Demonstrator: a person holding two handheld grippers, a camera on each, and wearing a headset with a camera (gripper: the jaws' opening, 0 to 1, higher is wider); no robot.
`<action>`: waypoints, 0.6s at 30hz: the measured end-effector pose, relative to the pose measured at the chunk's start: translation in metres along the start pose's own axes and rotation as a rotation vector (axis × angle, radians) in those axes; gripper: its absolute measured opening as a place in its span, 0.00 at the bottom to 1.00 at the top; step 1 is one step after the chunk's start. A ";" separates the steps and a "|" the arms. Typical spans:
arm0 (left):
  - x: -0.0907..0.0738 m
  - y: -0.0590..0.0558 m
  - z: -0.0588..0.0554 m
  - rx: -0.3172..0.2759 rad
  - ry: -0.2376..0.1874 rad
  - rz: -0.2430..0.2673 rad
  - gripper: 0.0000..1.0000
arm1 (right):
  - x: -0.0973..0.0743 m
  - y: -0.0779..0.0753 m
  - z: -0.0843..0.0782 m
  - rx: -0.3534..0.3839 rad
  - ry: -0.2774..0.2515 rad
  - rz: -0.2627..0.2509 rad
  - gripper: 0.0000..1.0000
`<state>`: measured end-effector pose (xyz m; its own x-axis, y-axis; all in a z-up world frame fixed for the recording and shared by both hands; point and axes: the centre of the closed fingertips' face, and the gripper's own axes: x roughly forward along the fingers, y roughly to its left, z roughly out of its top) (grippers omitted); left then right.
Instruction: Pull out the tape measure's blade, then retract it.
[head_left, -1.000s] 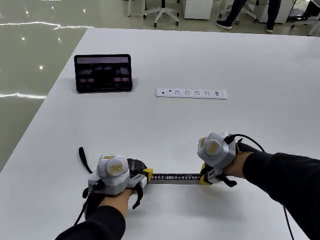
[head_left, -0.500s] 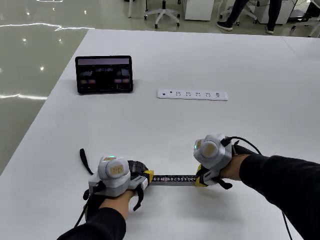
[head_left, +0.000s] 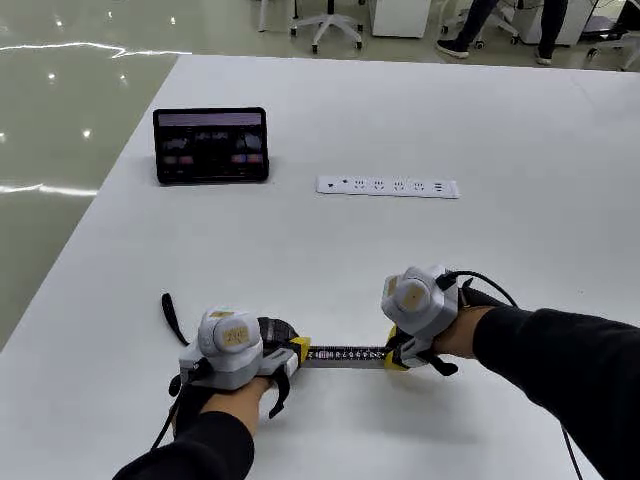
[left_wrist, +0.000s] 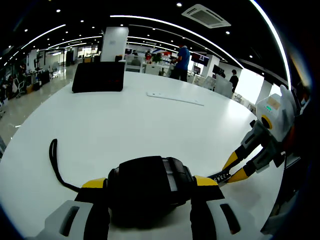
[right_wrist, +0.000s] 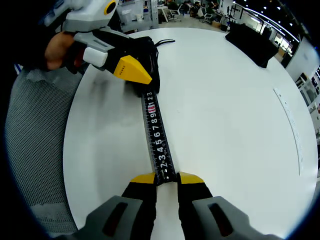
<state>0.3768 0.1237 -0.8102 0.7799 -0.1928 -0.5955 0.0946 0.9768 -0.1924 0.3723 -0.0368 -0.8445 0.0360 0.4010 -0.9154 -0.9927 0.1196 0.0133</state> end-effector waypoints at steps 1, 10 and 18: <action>0.000 0.000 0.000 0.000 0.000 0.000 0.62 | 0.000 0.001 0.001 -0.002 -0.001 0.000 0.11; 0.000 0.000 0.000 0.000 0.001 -0.001 0.62 | 0.003 0.003 0.006 -0.022 -0.003 -0.002 0.11; 0.000 0.000 -0.001 -0.001 0.001 -0.001 0.62 | 0.004 0.004 0.012 -0.022 -0.012 0.000 0.11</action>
<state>0.3764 0.1241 -0.8107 0.7792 -0.1940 -0.5960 0.0949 0.9765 -0.1937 0.3701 -0.0239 -0.8438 0.0374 0.4119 -0.9105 -0.9950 0.0993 0.0041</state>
